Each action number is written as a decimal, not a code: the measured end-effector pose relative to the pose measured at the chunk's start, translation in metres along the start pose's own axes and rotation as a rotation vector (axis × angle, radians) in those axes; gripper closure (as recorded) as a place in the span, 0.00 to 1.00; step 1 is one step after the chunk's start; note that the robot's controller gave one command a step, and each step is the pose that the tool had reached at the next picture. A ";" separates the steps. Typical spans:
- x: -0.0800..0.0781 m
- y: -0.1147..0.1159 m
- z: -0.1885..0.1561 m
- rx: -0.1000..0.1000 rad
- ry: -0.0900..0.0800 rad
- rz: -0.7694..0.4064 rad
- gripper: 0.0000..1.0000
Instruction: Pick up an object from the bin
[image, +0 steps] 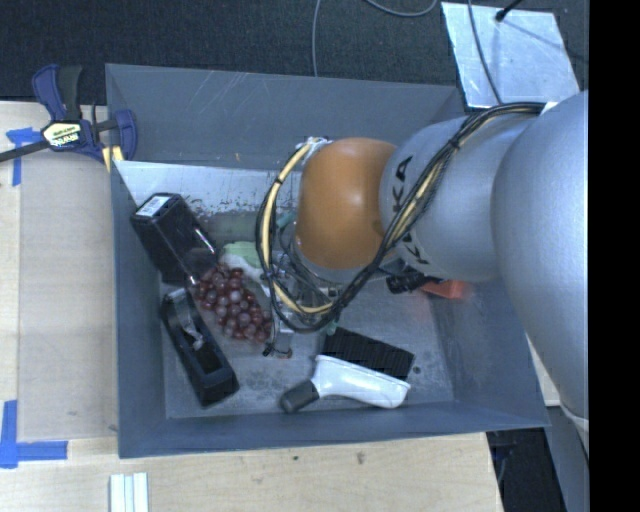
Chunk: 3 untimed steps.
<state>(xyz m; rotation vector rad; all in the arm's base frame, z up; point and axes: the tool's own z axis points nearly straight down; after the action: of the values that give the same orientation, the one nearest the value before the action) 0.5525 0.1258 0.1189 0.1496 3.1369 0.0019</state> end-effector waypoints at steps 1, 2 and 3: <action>-0.004 0.011 0.012 0.000 -0.005 -0.046 0.00; -0.003 0.014 0.021 0.000 -0.002 -0.002 0.00; -0.002 0.016 0.037 -0.001 -0.004 0.097 0.00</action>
Offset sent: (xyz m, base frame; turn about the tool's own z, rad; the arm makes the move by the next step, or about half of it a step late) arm 0.0020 0.0182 -0.0291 0.1012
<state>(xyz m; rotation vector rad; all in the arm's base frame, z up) 0.5560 0.1415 0.0823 0.3006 3.1221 0.0035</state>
